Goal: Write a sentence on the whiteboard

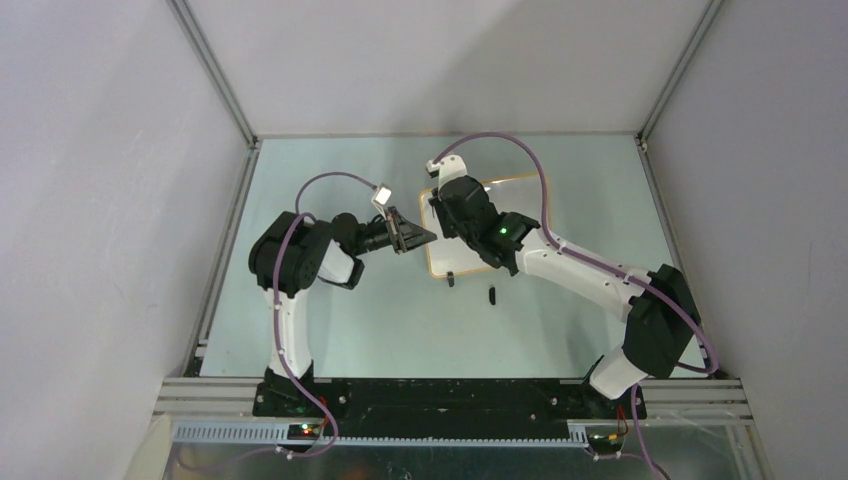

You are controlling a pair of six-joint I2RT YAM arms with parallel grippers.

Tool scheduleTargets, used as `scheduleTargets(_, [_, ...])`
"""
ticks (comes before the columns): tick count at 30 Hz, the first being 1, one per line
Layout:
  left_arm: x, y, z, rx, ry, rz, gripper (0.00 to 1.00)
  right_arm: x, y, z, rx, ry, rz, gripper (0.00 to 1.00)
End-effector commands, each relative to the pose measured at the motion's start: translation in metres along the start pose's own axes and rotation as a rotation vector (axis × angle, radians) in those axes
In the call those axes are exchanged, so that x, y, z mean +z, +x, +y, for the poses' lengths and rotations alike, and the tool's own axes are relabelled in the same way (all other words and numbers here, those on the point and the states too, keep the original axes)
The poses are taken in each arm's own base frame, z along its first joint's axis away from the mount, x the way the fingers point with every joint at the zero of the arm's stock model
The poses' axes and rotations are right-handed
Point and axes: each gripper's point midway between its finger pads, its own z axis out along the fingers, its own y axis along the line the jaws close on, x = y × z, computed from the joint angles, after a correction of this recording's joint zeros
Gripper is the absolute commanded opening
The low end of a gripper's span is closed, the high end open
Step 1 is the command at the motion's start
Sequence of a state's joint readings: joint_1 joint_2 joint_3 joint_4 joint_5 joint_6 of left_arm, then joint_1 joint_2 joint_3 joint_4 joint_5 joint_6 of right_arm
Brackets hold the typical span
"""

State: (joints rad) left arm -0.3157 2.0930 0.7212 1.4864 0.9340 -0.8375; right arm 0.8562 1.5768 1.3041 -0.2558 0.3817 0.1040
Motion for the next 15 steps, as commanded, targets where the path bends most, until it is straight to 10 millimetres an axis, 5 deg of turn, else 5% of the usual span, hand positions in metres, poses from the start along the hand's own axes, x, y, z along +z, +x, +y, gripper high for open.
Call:
scheduleTargets(1, [0.001,-0.001,-0.015,0.061,0.058,0.013,0.0,-0.003,-0.024,-0.012,0.032,0.059,-0.059,0.0])
scheduleTargets(15, [0.001,-0.002,-0.016,0.062,0.06,0.012,0.0,-0.008,-0.018,-0.026,0.051,0.093,-0.027,0.0])
